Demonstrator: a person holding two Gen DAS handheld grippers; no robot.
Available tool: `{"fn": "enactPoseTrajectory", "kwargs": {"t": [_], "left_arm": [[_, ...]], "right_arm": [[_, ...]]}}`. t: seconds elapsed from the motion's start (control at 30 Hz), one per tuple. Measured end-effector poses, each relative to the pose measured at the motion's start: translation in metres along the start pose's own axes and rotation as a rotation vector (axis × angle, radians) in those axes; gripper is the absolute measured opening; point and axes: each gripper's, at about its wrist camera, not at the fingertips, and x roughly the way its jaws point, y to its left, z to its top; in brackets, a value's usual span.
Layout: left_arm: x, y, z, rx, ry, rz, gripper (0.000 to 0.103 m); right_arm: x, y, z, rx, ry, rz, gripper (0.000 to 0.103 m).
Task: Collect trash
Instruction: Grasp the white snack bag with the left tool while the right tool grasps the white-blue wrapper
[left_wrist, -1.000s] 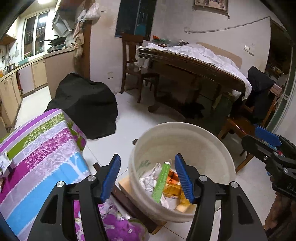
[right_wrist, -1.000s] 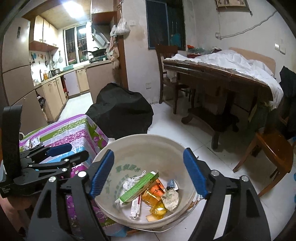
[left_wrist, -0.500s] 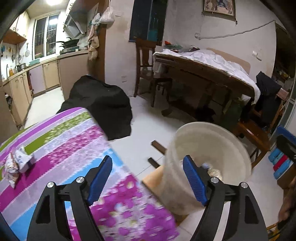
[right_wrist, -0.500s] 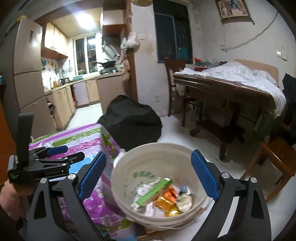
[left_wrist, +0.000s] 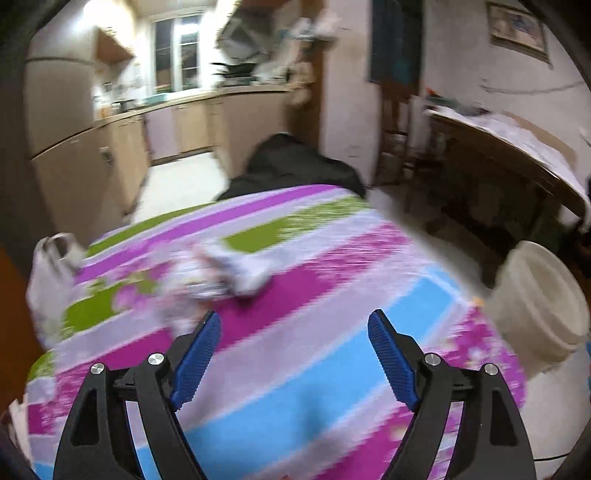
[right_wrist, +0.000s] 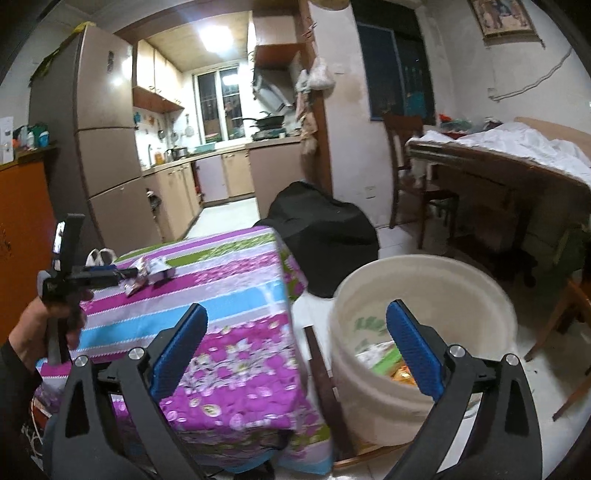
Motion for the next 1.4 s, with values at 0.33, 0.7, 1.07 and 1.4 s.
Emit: {"fn": "enactPoseTrajectory", "kwargs": {"t": [0.33,0.7,1.07,1.4], "left_arm": [[-0.018,0.127,-0.027,-0.085,-0.017,0.175,0.082],[0.055,0.103,0.001,0.108,0.037,-0.03,0.087],[0.107,0.125,0.006,0.031,0.111,-0.044,0.049],[0.02,0.165,-0.04,-0.119,0.087,0.051,0.048]], "right_arm": [[0.027,0.058,-0.024,-0.064,0.07,0.102,0.094],[0.033,0.071,-0.031,-0.064,0.124,0.083,0.094],[0.051,0.074,-0.022,-0.083,0.146,0.087,0.094],[0.109,0.126,0.026,-0.193,0.191,0.297,0.094]]}}
